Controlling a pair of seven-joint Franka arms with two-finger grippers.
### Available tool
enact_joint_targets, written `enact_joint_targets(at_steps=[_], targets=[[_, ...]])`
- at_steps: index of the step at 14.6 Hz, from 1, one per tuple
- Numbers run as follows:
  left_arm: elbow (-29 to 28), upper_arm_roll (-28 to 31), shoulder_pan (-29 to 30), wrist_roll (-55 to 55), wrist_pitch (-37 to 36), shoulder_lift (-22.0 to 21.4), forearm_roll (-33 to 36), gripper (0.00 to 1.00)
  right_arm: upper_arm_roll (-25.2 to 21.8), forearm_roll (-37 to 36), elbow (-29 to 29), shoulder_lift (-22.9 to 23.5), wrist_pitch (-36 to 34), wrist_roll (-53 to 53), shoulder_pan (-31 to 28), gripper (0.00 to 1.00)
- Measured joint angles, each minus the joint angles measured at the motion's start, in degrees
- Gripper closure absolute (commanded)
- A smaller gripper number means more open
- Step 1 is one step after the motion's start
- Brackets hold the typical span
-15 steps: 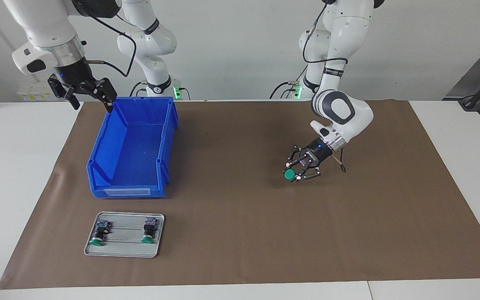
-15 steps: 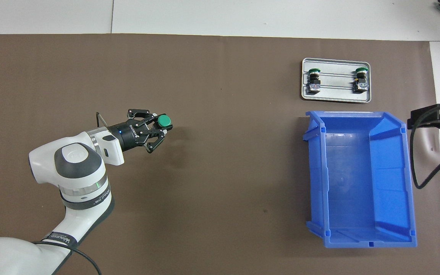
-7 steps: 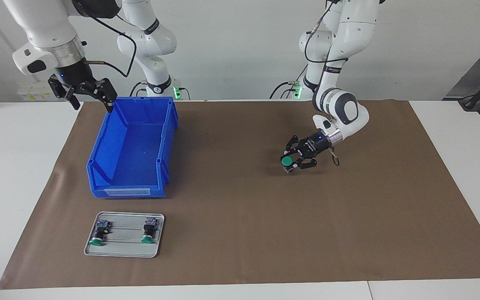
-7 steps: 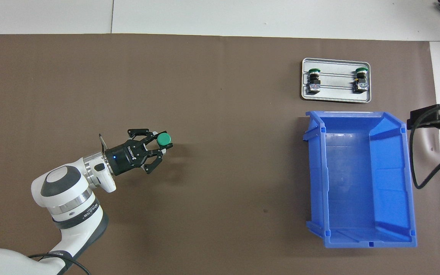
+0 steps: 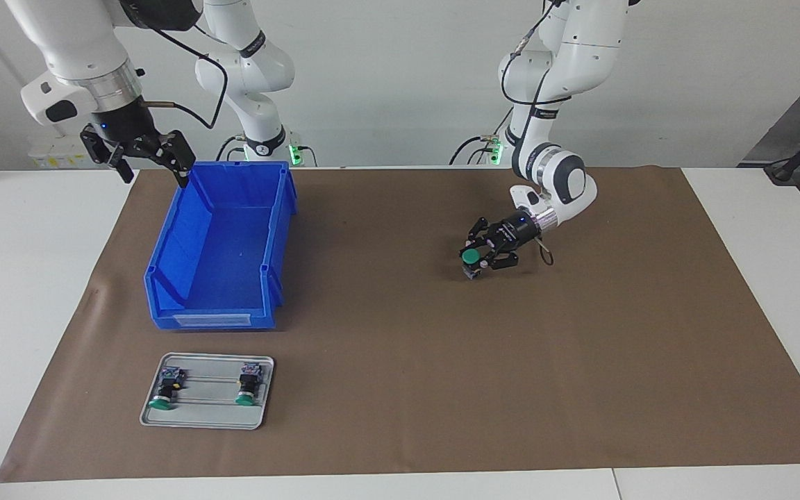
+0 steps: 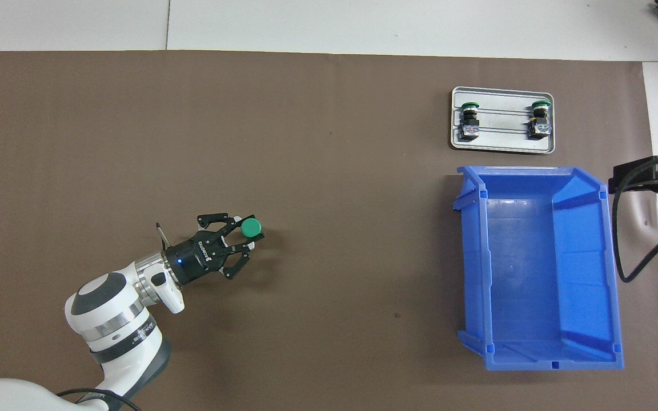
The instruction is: Place and press button with both arms
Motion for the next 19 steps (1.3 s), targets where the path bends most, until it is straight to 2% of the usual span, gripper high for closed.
enact_joint_targets(at_steps=[3,4,5,7,10,15,19], targets=[[-1.64,-0.25,-0.31,0.00,0.01,0.03,-0.04,1.00,0.00,0.00,-0.04,0.00,0.00,0.00,0.00,0.00],[-1.85,-0.26,-0.31,0.00,0.04,0.03,-0.05,0.93,0.00,0.00,-0.05,0.00,0.00,0.00,0.00,0.00],[-1.93,-0.26,-0.31,0.00,0.06,0.03,-0.06,0.22,0.00,0.00,-0.06,0.00,0.00,0.00,0.00,0.00],[-1.93,-0.25,-0.31,0.00,0.12,0.03,-0.10,0.17,-0.01,0.17,-0.08,0.00,0.00,0.46,-0.02,0.00],[-1.93,-0.02,-0.27,-0.07,0.23,0.03,-0.16,0.17,-0.14,2.27,-0.24,0.00,0.01,2.80,-0.12,0.00],[-2.06,0.36,-0.09,-0.48,0.41,0.03,0.30,0.17,0.02,1.85,-0.42,-0.01,0.01,2.08,0.00,0.00],[-2.08,0.76,3.56,-3.44,0.54,0.04,9.48,0.17,0.02,1.24,-0.71,-0.01,0.09,0.82,0.00,0.00]])
